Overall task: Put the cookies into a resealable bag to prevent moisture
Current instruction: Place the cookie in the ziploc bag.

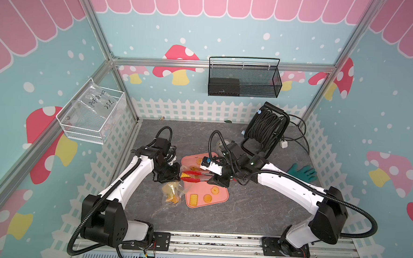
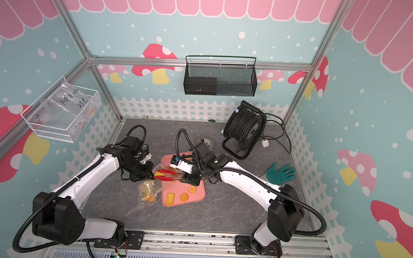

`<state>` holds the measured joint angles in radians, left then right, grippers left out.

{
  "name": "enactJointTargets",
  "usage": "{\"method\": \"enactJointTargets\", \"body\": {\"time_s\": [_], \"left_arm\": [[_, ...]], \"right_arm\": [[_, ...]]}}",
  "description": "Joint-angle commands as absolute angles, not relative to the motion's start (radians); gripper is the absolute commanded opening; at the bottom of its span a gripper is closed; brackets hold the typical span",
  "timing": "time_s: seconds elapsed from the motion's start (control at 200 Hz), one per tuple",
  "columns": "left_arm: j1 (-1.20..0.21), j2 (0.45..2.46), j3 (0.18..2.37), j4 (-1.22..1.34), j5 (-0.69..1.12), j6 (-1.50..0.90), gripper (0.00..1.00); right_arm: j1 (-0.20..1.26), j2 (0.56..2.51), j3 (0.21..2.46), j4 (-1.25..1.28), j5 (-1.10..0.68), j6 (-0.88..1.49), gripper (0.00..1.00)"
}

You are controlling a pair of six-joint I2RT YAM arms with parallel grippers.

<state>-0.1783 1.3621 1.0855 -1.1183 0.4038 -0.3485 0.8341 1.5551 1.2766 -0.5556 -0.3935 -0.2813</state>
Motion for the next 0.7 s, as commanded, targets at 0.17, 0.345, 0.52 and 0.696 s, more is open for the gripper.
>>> {"method": "enactJointTargets", "body": {"time_s": [0.17, 0.345, 0.52, 0.696], "left_arm": [[-0.180, 1.338, 1.097, -1.138, 0.416, -0.345, 0.00], [-0.180, 1.329, 1.101, -1.138, 0.417, -0.342, 0.00], [-0.178, 1.326, 1.103, -1.139, 0.417, -0.345, 0.00], [-0.179, 1.330, 1.101, -1.140, 0.416, -0.341, 0.00]], "right_arm": [[0.839, 1.558, 1.282, -0.476, -0.447, -0.273, 0.55], [0.835, 1.525, 1.286, -0.490, -0.430, -0.267, 0.58], [0.786, 1.403, 1.238, -0.557, -0.365, -0.271, 0.57], [0.791, 1.276, 1.096, -0.658, -0.318, -0.354, 0.58]]}}
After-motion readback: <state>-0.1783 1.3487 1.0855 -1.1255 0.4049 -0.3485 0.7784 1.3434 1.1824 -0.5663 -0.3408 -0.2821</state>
